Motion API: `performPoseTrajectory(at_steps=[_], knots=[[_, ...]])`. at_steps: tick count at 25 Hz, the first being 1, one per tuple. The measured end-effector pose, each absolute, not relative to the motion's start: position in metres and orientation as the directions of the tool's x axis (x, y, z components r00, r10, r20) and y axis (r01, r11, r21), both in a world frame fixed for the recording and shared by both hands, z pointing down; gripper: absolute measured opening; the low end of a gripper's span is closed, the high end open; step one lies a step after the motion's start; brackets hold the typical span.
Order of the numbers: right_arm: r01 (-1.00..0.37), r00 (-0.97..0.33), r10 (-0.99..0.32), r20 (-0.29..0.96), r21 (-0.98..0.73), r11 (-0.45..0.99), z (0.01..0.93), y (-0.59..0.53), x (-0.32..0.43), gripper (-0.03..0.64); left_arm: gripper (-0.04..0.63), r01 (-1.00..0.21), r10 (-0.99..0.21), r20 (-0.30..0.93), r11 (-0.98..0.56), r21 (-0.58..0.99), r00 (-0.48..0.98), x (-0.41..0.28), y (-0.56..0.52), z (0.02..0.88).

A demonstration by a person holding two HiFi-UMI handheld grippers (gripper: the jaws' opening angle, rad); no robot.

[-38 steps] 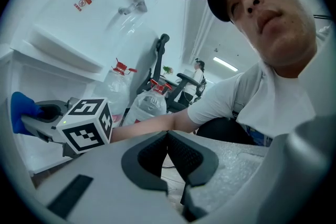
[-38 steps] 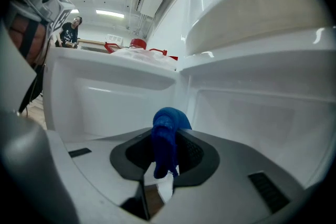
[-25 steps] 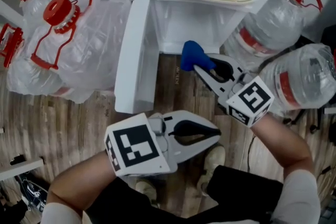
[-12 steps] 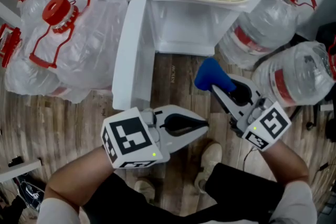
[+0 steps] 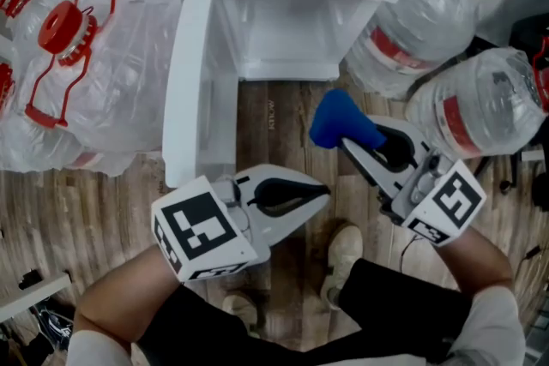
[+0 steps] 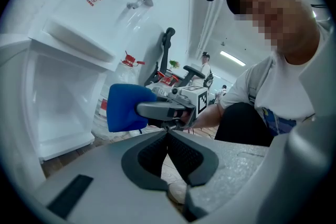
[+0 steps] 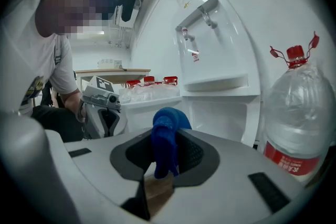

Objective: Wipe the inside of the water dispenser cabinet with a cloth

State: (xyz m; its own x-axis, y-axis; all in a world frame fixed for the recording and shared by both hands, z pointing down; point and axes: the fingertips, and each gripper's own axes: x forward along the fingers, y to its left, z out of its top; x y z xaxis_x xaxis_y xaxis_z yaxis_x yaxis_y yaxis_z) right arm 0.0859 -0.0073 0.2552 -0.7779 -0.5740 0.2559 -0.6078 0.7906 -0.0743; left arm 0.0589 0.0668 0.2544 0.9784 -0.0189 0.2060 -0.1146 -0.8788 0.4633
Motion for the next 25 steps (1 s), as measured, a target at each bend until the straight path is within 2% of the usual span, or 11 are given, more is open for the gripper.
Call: performPoseTrajectory(at_steps=[10, 25], knots=[[-0.598, -0.785, -0.567, 0.249, -0.071, 0.798, 0.251, -0.012, 0.090, 0.084, 0.003, -0.215, -0.104, 0.263, -0.873, 0.438, 0.959, 0.058, 0.051, 0.263], [-0.609, -0.779, -0.575, 0.249, -0.085, 0.789, 0.252, -0.017, 0.098, 0.084, 0.003, -0.235, -0.123, 0.281, -0.880, 0.413, 0.952, 0.062, 0.043, 0.266]])
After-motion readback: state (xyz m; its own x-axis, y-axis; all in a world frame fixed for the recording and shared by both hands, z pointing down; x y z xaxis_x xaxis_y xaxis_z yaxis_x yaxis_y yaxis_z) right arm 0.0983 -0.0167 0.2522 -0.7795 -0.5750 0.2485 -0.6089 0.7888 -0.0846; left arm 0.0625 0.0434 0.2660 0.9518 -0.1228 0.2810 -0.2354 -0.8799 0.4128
